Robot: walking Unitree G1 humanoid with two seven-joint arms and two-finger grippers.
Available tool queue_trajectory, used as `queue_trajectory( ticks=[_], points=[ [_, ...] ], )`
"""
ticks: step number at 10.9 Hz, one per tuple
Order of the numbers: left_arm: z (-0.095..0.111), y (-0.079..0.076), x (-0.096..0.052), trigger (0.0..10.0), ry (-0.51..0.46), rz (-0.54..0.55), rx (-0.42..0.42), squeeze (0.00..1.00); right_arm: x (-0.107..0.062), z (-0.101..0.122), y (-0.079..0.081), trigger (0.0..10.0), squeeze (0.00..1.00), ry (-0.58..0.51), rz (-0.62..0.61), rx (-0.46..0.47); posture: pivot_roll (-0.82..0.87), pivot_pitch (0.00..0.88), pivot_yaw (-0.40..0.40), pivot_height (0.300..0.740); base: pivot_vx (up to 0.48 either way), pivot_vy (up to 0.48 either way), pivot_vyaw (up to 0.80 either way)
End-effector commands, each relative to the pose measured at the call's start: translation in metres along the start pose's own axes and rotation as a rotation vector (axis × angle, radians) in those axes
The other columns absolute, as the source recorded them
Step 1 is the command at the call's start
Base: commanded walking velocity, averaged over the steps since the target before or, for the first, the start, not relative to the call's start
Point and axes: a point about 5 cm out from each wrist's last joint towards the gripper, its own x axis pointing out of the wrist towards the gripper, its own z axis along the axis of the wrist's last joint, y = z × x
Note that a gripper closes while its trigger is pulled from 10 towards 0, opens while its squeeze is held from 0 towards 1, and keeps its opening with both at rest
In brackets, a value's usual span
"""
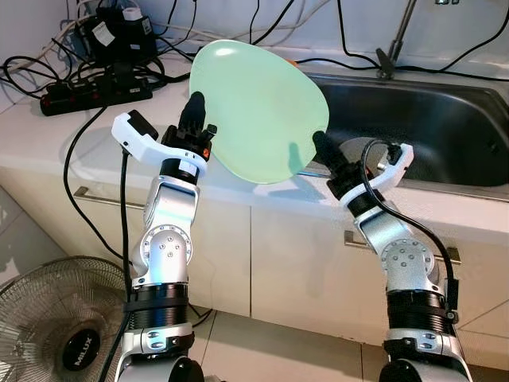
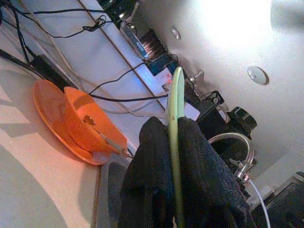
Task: Kitchen organization
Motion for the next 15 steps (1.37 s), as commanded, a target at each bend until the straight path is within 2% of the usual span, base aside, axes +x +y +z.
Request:
queue_trajectory(
  ticks=[1, 8, 9, 10, 11, 15],
  points=[
    [0.001, -0.02, 0.008, 10.0, -0.025, -0.08, -0.036, 0.0, 0.001, -0.001, 0.002, 10.0, 0.0, 0.003, 0.01, -0.008, 0.07, 0.0, 0.067, 0.74, 0.0, 0.0, 0.0],
    [-0.012, -0.023, 0.006, 10.0, 0.033, -0.117, -0.084, 0.0, 0.006, -0.003, 0.01, 10.0, 0.0, -0.011, 0.048, 0.034, 0.07, 0.0, 0.065, 0.74, 0.0, 0.0, 0.0],
    [-0.013, -0.022, 0.006, 10.0, 0.039, -0.115, -0.084, 0.0, 0.007, -0.003, 0.01, 4.4, 0.0, -0.02, 0.046, 0.049, 0.07, 0.0, 0.066, 0.74, 0.0, 0.0, 0.0],
    [-0.014, -0.021, 0.004, 10.0, 0.045, -0.111, -0.085, 0.0, 0.006, -0.004, 0.011, 0.9, 0.0, -0.025, 0.048, 0.061, 0.07, 0.0, 0.066, 0.74, 0.0, 0.0, 0.0],
    [-0.015, -0.02, 0.004, 10.0, 0.052, -0.108, -0.082, 0.0, 0.006, -0.004, 0.011, 0.0, 0.0, -0.027, 0.053, 0.067, 0.07, 0.0, 0.067, 0.74, 0.0, 0.0, 0.0],
    [-0.017, -0.018, 0.004, 10.0, 0.069, -0.1, -0.072, 0.0, 0.007, 0.001, 0.012, 0.0, 0.0, -0.071, 0.054, 0.122, 0.07, 0.0, 0.073, 0.74, 0.0, 0.0, 0.0]
  ],
)
